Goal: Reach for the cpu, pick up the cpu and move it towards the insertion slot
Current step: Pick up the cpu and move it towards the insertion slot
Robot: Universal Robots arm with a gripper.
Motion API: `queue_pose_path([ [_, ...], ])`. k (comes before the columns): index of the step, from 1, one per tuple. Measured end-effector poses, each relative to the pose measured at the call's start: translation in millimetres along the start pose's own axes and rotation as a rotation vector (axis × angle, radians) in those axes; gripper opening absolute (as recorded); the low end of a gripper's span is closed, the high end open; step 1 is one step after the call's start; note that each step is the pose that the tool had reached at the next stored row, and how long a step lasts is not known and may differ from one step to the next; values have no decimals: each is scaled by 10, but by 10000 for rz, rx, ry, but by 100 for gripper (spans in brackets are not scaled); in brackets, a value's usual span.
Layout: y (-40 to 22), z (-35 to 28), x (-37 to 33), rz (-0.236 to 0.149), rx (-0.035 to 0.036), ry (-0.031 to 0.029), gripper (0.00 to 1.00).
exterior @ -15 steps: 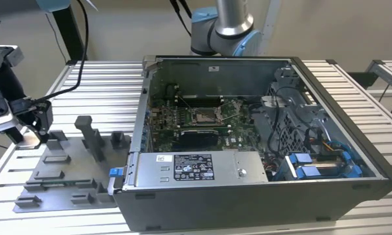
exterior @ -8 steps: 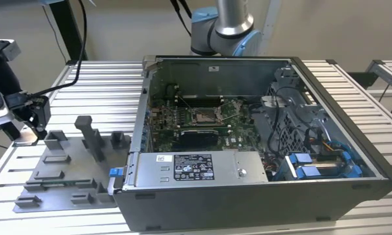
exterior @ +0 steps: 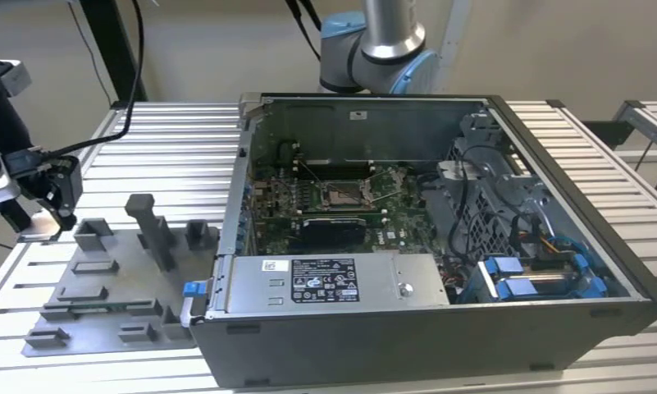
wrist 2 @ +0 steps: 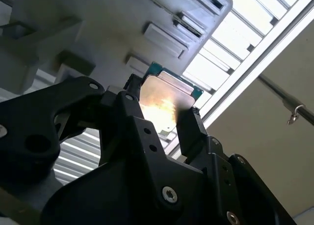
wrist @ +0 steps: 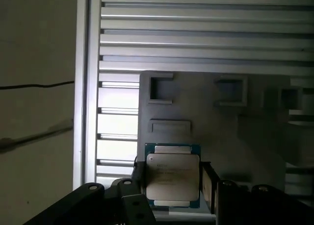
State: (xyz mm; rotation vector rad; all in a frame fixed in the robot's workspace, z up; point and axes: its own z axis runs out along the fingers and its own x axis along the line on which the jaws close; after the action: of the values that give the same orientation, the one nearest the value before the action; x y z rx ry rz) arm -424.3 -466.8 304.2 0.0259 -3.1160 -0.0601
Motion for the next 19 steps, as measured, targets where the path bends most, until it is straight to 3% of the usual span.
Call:
queue_pose_path([
  [19,10,-269,7,0,1,1,0],
])
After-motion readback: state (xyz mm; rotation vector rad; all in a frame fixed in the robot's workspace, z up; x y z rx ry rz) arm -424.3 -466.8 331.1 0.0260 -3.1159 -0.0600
